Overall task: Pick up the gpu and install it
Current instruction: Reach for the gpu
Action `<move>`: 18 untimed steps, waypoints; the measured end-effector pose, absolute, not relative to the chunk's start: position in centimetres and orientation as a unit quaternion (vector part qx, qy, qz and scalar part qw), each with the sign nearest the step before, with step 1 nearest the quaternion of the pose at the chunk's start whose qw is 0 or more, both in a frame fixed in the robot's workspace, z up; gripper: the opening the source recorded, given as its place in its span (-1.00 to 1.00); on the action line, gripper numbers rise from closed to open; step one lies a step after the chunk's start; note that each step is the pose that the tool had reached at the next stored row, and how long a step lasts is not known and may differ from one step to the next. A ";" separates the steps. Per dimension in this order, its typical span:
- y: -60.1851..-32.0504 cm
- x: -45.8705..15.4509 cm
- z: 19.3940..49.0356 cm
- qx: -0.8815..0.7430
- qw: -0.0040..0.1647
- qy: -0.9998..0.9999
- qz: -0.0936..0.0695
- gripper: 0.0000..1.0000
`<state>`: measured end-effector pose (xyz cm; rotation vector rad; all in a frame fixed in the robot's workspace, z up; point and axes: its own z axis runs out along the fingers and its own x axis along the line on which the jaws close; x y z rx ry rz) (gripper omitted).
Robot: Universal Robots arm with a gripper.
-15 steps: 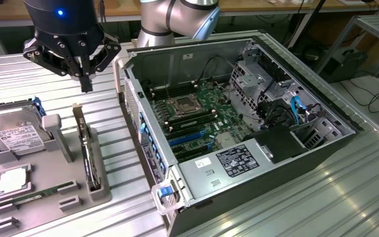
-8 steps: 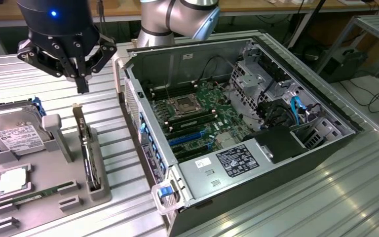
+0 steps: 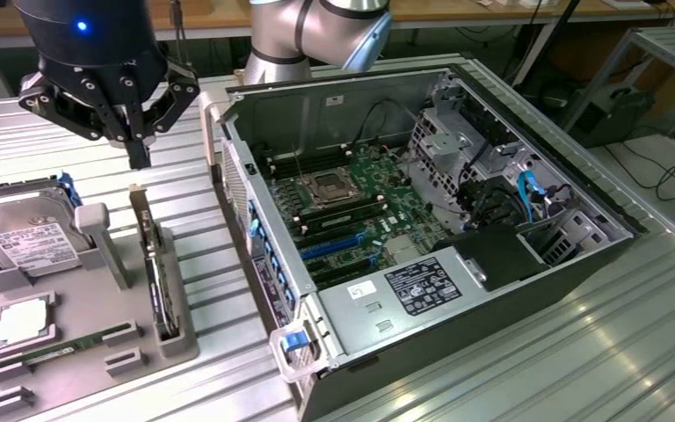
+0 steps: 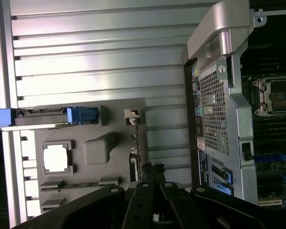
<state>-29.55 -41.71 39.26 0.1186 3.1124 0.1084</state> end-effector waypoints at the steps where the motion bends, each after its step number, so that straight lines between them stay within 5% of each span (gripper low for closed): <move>1: -41.7 -29.7 39.3 0.038 0.013 0.999 0.035 -0.79; 18: -42.8 -31.8 39.2 0.038 0.013 0.999 0.035 -0.79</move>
